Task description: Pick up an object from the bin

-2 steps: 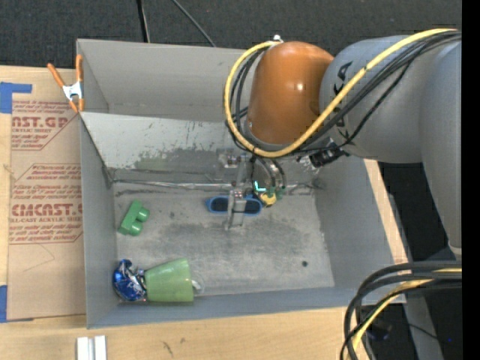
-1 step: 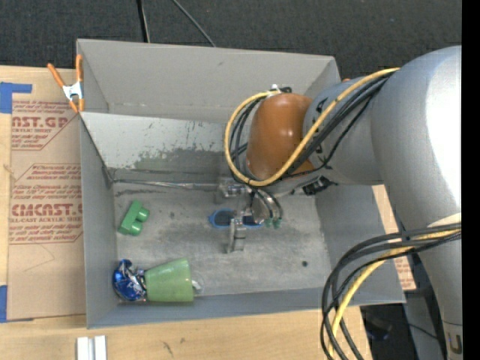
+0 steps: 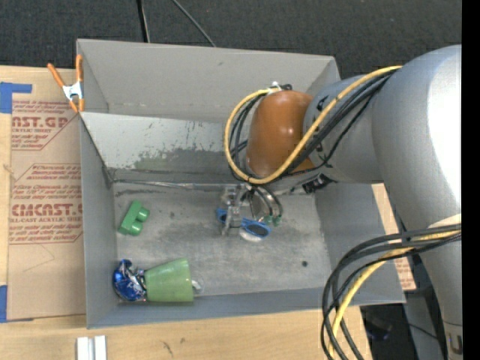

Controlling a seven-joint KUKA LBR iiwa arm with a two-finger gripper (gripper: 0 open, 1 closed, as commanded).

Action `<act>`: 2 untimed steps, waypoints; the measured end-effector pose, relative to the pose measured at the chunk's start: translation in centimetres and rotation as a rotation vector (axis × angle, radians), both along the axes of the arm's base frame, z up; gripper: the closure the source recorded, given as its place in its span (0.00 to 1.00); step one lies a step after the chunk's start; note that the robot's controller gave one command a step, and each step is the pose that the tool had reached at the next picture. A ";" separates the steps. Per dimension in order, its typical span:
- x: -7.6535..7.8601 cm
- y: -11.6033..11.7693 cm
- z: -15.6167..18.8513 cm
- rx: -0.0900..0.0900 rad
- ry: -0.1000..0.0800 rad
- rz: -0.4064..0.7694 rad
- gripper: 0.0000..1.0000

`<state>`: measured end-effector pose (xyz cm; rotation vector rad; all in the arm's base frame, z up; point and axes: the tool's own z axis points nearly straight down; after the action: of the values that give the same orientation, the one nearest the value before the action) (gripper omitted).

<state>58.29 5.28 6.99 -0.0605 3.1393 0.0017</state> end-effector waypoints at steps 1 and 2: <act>-7.5 0.7 16.4 -0.002 -0.005 0.677 1.00; -10.0 1.3 9.4 0.002 0.004 0.886 1.00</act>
Offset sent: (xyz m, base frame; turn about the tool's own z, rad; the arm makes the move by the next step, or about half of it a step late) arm -0.0755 0.0057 0.1629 -0.6765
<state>48.31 6.58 16.39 -1.4026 2.8145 0.0052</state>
